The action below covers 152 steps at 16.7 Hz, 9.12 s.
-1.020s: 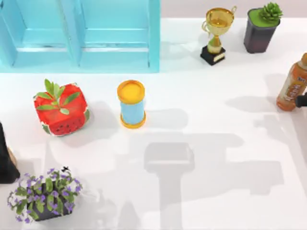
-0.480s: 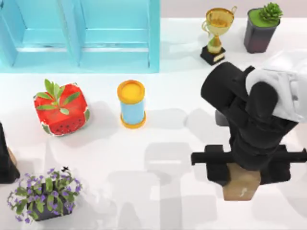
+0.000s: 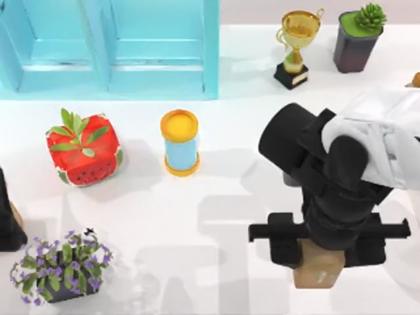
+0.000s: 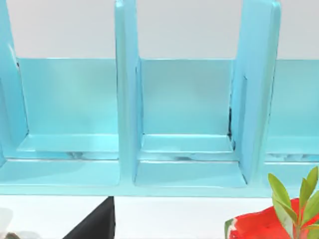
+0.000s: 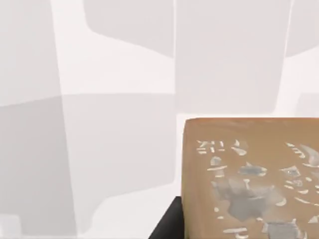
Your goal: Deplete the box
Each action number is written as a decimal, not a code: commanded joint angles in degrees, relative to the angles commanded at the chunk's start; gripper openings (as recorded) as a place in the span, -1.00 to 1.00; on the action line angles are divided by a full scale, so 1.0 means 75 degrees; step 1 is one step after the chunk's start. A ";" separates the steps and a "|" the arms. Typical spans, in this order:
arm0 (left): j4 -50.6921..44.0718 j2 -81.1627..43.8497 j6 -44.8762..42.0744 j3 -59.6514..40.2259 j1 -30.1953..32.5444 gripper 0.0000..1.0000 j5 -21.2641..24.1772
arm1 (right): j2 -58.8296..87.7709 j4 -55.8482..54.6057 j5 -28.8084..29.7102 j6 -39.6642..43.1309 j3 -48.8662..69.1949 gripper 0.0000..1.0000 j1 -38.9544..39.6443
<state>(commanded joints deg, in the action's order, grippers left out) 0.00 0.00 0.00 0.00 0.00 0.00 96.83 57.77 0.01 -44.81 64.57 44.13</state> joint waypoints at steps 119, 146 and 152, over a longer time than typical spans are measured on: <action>0.0000 0.0000 0.0000 0.0000 0.0000 1.00 0.0000 | 0.2461 0.0848 -0.0159 0.8780 0.3502 -1.00 -0.9206; 0.0000 0.0000 0.0000 0.0000 0.0000 1.00 0.0000 | 0.2372 0.2756 -0.0804 0.6162 0.4817 -1.00 -0.5782; 0.0000 0.0000 0.0000 0.0000 0.0000 1.00 0.0000 | 0.2924 0.1781 -0.0435 0.3537 0.4221 -1.00 -0.3022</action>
<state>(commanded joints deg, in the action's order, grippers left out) 0.00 0.00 0.00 0.00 0.00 0.00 118.76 71.13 -3.25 -18.28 96.23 21.46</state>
